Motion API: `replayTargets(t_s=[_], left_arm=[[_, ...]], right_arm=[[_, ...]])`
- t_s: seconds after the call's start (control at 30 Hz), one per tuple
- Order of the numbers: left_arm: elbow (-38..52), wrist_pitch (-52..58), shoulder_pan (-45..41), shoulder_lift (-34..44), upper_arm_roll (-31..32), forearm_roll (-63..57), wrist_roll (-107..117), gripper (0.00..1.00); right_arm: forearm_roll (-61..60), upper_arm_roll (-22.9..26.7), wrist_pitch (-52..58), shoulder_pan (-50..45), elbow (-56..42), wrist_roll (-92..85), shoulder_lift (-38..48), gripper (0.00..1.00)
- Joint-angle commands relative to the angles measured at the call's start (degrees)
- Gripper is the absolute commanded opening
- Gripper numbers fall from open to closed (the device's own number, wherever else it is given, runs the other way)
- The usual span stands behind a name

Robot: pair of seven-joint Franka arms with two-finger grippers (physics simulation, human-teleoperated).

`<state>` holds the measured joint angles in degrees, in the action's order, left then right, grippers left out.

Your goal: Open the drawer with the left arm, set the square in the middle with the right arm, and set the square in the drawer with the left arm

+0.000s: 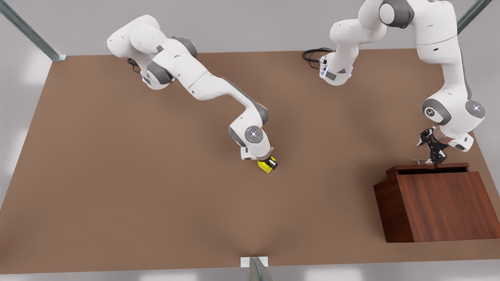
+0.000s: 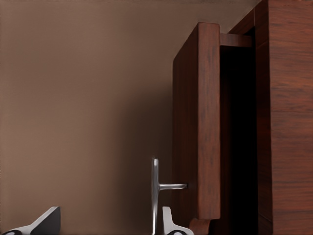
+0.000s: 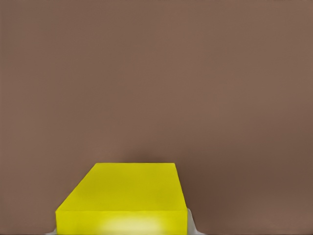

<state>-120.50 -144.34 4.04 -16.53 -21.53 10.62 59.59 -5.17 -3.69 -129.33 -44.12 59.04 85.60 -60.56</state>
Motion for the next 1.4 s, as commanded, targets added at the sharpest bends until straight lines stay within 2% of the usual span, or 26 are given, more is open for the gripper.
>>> replayTargets(t_s=[0.0,0.07,0.2,0.23,0.33,0.4,0.47,0.53,0.57,0.63,0.7,0.73,0.8,0.87,1.07,1.37], left_arm=[[0.00,0.19,0.00,0.00,0.00,-0.08,0.00,1.00],[0.00,0.72,0.00,0.09,-0.09,-0.43,0.00,1.00],[0.00,1.60,0.00,0.18,-0.44,-1.13,0.00,1.00],[0.00,1.60,0.00,0.18,-0.44,-1.13,0.00,1.00],[0.00,1.69,0.00,0.27,-0.44,-1.13,0.00,1.00],[0.00,1.69,0.00,0.35,-0.53,-1.13,0.00,1.00],[0.00,1.69,0.00,0.35,-0.53,-1.13,0.00,1.00],[0.00,1.69,0.00,0.35,-0.53,-1.13,0.00,1.00],[0.00,1.69,0.00,0.35,-0.53,-1.22,0.00,1.00],[0.00,2.57,0.00,0.70,-0.53,-1.22,0.00,1.00],[-0.09,3.45,0.00,1.23,-0.53,-1.22,0.00,1.00],[-0.09,3.62,0.00,1.32,-0.53,-1.22,0.00,1.00],[-0.09,3.80,0.00,1.58,-0.79,-1.22,0.00,1.00],[-0.17,3.80,0.00,1.58,-0.79,-1.31,0.00,1.00],[-0.26,5.38,0.00,2.46,-0.88,-2.45,0.09,1.00],[-0.35,6.96,0.00,2.55,-1.23,-2.45,0.09,1.00]], right_arm=[[-0.01,0.00,0.05,0.00,-0.16,0.01,0.00,0.81],[-0.01,0.00,-0.04,0.00,-0.16,0.01,0.00,1.00],[-0.36,0.00,0.31,0.00,0.37,0.01,0.97,1.00],[0.16,0.00,1.54,0.17,2.03,-0.34,3.42,1.00],[1.57,-0.17,1.28,4.29,20.82,-16.57,21.06,1.00],[1.57,0.09,4.52,14.40,34.91,-41.72,37.78,1.00],[1.83,-0.35,19.62,25.20,34.56,-59.90,44.47,1.00],[6.05,-0.97,32.47,31.63,32.71,-71.70,48.34,1.00],[6.14,-0.70,33.36,37.34,32.89,-79.16,50.62,1.00],[6.84,4.66,35.20,38.41,31.31,-87.87,52.65,1.00],[7.63,5.54,40.12,38.41,29.55,-88.50,56.16,1.00],[7.37,4.75,41.71,42.00,30.08,-88.67,57.48,1.00],[7.72,4.66,40.83,41.57,29.46,-88.50,56.78,1.00],[7.90,5.19,35.55,42.45,29.29,-87.88,53.44,1.00],[7.02,5.63,42.76,42.98,24.89,-88.06,53.62,1.00],[6.84,5.89,42.50,46.93,21.73,-87.97,53.09,1.00]])
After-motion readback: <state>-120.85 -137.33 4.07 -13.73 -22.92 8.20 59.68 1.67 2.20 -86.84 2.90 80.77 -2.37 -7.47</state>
